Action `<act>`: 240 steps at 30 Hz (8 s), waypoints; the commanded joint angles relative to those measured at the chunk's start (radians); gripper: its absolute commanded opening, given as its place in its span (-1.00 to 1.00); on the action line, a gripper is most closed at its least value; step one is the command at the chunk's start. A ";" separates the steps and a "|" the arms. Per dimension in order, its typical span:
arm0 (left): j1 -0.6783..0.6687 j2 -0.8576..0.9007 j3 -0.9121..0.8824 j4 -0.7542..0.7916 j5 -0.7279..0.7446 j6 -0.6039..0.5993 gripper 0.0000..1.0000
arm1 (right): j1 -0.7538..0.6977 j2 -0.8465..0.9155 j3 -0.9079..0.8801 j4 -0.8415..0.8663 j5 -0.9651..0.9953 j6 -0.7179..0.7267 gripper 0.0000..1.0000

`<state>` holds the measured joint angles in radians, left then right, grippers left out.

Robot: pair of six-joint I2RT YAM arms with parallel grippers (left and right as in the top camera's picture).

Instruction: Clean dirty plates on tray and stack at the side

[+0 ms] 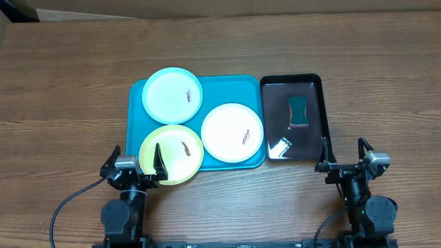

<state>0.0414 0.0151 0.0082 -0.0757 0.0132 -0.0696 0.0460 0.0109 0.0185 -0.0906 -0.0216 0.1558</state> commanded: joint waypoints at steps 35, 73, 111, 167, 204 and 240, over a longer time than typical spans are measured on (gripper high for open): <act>0.004 -0.011 -0.004 -0.002 -0.013 0.022 1.00 | -0.002 -0.008 -0.011 0.006 0.006 -0.006 1.00; 0.004 -0.011 -0.003 0.013 -0.003 0.021 1.00 | -0.002 -0.008 -0.011 0.006 0.006 -0.006 1.00; 0.002 1.565 1.812 -1.517 0.550 -0.020 -0.74 | -0.002 -0.008 -0.011 0.006 0.006 -0.006 1.00; -0.352 2.054 1.479 -0.901 0.140 -0.141 -0.57 | -0.002 -0.008 -0.011 0.006 0.006 -0.006 1.00; -0.352 2.033 1.435 -0.858 0.018 -0.275 -0.78 | -0.002 -0.008 -0.011 0.006 0.006 -0.006 1.00; -0.350 2.033 1.507 -0.930 0.063 -0.241 -0.75 | -0.002 -0.003 -0.005 -0.002 0.002 0.036 1.00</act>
<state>-0.3080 2.0575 1.4933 -1.0027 0.0669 -0.3302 0.0460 0.0101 0.0185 -0.0914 -0.0193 0.1619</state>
